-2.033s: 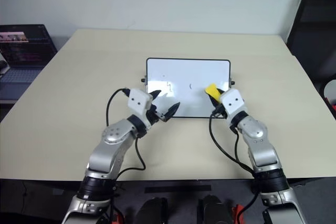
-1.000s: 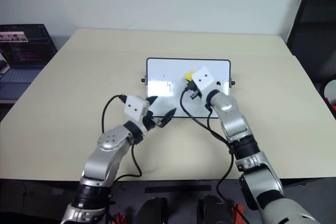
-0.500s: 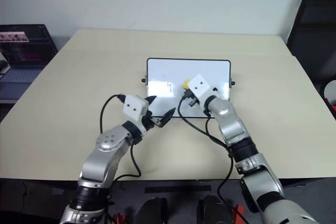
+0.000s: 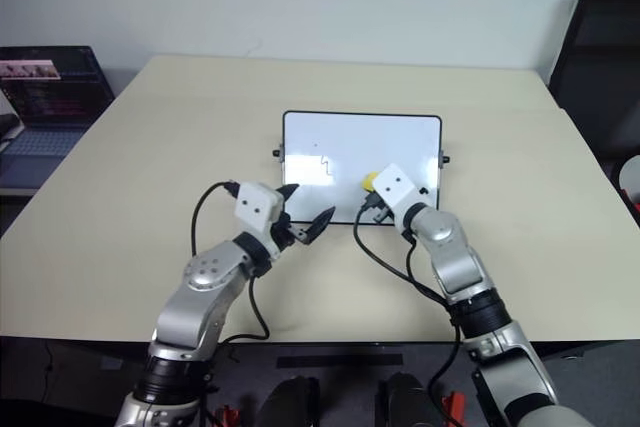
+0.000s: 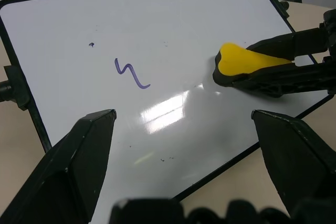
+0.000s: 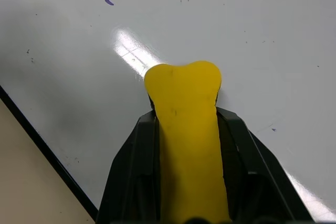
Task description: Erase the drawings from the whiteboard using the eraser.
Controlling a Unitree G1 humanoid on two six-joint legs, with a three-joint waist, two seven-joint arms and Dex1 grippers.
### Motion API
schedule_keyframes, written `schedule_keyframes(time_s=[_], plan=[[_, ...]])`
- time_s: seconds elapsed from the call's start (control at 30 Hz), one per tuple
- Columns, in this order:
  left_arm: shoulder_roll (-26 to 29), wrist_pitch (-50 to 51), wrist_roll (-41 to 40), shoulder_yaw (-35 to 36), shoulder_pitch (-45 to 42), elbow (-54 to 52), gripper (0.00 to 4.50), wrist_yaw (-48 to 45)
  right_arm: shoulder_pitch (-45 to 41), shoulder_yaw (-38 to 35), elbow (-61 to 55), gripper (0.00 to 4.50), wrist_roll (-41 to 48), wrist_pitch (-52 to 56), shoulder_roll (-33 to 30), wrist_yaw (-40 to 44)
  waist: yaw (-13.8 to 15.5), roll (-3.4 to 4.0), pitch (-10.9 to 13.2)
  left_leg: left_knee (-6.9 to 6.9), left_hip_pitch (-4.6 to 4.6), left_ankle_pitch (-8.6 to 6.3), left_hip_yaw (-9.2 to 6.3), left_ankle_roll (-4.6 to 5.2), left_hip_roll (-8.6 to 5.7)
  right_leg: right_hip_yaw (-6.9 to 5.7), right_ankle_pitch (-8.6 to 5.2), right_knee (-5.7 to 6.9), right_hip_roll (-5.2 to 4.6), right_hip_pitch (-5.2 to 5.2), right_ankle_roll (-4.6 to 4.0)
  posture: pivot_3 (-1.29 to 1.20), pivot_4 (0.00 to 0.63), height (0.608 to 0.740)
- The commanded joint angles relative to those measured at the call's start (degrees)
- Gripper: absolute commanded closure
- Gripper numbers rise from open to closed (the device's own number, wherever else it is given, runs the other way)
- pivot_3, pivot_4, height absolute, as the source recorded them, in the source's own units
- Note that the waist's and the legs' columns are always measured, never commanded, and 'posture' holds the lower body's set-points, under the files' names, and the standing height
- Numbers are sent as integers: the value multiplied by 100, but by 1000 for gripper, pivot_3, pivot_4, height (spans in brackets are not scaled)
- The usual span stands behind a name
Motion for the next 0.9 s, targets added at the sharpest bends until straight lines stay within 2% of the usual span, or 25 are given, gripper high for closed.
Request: schedule_keyframes(time_s=[0.03, 0.33, 0.53, 0.9], plan=[[-22, -38, -75, 8, -56, -251, 0, -9, 132, -209, -63, 3416, 4, 24, -169, -24, 5, -1, 0, 0, 0, 0, 0, 0, 0, 0, 0, 0, 0, 0, 0, 0, 150, 740], [-9, -5, -78, 15, 49, -351, 0, 2, 516, -445, -532, 3416, 409, -1083, -282, 197, -11, 0, 0, -3, -2, 0, 3, 0, 0, 2, 0, -3, 0, -2, 1, 0, 150, 740], [-34, -34, -56, 32, -33, -258, 0, 39, 747, -615, -424, 3416, 494, -1864, -425, 205, -11, -1, 1, -4, -1, 0, 4, 0, -1, 3, -1, -4, 1, -3, 1, 0, 150, 740], [-51, -37, -56, 7, -88, -230, 0, 0, 1007, -717, -89, 3416, 407, -2353, -526, 127, -10, -1, 1, -4, -1, 0, 5, 0, -1, 4, -1, -4, 0, -3, 1, 0, 150, 740]])
